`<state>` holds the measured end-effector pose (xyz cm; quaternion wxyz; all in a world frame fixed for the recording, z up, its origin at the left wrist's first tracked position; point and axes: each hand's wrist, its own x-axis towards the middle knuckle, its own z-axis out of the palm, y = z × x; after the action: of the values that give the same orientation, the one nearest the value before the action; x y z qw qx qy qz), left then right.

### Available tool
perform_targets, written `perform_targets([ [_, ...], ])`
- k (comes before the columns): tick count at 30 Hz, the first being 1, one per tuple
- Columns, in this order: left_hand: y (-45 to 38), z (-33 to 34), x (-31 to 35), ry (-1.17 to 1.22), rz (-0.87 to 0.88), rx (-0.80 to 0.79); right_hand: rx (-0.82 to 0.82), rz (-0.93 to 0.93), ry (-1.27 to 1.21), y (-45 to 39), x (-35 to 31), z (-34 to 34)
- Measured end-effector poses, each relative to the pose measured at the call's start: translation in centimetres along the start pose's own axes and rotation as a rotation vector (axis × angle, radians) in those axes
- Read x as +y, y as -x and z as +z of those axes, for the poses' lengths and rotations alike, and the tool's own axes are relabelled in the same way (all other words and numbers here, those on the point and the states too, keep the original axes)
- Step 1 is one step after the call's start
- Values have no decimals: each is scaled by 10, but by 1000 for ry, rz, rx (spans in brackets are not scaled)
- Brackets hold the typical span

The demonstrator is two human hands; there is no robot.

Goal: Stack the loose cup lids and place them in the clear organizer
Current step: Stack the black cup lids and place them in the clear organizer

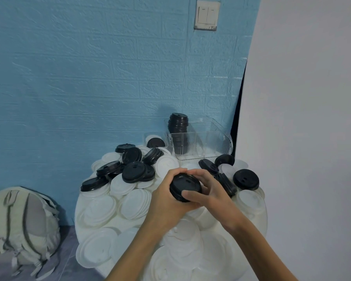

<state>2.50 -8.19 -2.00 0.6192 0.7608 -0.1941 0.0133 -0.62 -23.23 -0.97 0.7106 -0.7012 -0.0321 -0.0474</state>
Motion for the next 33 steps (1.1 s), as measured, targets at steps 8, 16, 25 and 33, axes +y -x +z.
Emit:
perform_targets([
  [8,-4,-1,-3,156,-98,-62,30,41,-8,2,1,4],
  [16,-4,-4,-2,261,-116,-118,0,27,43,-1,-5,-3],
  [25,-4,-6,3,213,-39,-121,-46,11,3,-6,-6,-1],
  [33,-5,-4,-1,155,15,-16,-115,78,6,-4,-8,5],
])
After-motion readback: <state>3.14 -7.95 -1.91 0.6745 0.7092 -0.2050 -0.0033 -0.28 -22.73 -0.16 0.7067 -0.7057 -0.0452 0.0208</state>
